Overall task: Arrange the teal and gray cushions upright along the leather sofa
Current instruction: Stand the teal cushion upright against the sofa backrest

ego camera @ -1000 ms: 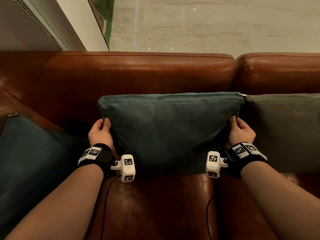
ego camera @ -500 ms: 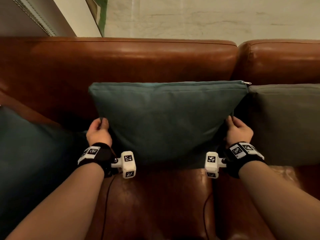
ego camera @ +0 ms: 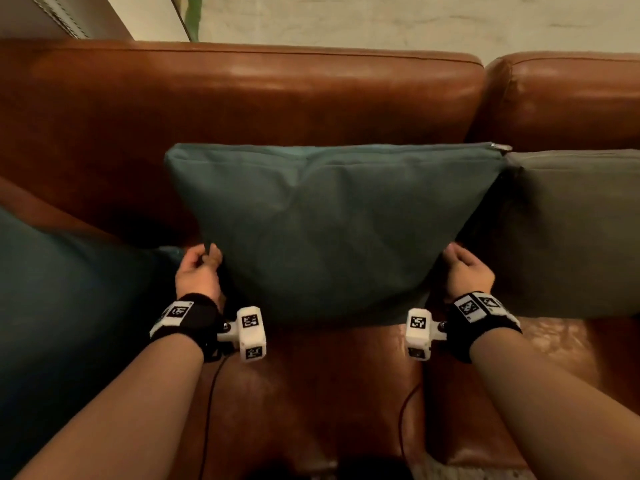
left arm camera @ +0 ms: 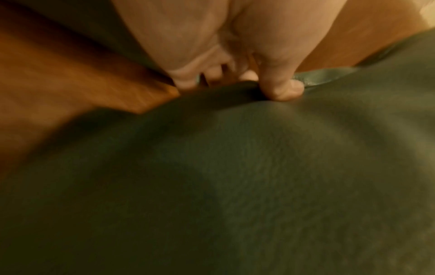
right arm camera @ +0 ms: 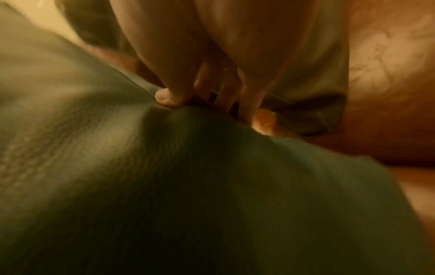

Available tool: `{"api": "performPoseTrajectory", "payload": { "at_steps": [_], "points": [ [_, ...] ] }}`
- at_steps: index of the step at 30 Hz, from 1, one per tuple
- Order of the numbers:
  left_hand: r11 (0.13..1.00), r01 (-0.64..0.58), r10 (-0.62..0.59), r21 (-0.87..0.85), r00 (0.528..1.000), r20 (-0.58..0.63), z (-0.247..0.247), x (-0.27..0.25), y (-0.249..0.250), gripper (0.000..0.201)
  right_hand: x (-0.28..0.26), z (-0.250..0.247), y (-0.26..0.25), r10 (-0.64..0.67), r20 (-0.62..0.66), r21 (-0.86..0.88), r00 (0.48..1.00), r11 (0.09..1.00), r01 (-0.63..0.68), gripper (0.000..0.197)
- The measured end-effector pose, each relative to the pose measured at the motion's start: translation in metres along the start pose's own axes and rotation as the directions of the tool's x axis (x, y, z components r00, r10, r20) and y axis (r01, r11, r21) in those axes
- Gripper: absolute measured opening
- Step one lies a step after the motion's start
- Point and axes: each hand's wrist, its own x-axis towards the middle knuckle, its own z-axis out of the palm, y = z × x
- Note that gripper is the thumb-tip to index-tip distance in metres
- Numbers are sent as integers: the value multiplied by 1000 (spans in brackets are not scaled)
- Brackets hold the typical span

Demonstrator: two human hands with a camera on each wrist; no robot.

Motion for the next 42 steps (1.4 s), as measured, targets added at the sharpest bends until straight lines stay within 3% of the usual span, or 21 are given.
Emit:
{"api": "performPoseTrajectory", "payload": {
  "at_steps": [4, 7, 9, 12, 14, 16, 19, 22, 25, 27, 29, 33, 36, 39, 42],
  "points": [
    [998, -63, 63, 8, 998, -11, 9, -2, 14, 19, 3, 1, -9, -67, -12, 125, 998, 990, 67, 27],
    [997, -31, 30, 76, 999, 18, 6, 1, 7, 15, 5, 2, -2, -24, 49, 101, 998, 995, 19, 24],
    [996, 50, -58, 72, 992, 114, -1, 4, -3, 13, 5, -1, 7, 33, 107, 137, 994, 989, -48, 30],
    [969, 220, -237, 109, 955, 179, -10, 3, -19, 39, 2, -1, 26, 95, 223, 63, 970, 992, -112, 37],
    [966, 201, -230, 162, 955, 185, -10, -3, -25, 30, 2, 4, 42, 96, 254, -47, 963, 995, -87, 28],
    [982, 105, -137, 159, 969, 207, -7, -7, -25, 33, 2, 9, 47, 61, 165, -99, 984, 994, -45, 25],
    [975, 12, -27, 221, 997, 68, -3, 9, -29, 20, 7, 9, 40, 19, -65, -166, 998, 986, -29, 24],
    [949, -61, 65, 310, 998, -3, -1, 14, -26, 31, 11, 9, 40, -12, -137, -154, 991, 988, -9, 29],
    [924, -94, 84, 370, 996, 43, -7, 19, -33, 29, 13, 9, 42, -41, -47, -193, 998, 981, 31, 22],
    [912, -34, -9, 409, 995, 104, -21, 28, -51, 32, 15, 5, 46, -9, 58, -170, 998, 985, 19, 19],
    [874, 12, -97, 486, 984, 150, -28, 19, -59, 29, 16, -2, 53, 50, 163, -160, 985, 987, -24, 33],
    [740, 52, -179, 670, 976, 122, -26, 2, -81, 37, 16, -3, 69, 52, 329, -413, 943, 906, 95, 39],
    [753, 24, -82, 658, 995, 58, -20, 3, -90, 27, 19, 2, 65, -67, 196, -566, 978, 807, 169, 32],
    [703, -18, 50, 711, 998, -24, -25, 9, -84, 17, 22, -1, 55, -84, 36, -575, 996, 813, 90, 27],
    [655, 26, 60, 755, 994, -86, -29, 12, -73, 15, 17, -3, 47, -59, 48, -592, 997, 802, 76, 27]
  ]
}}
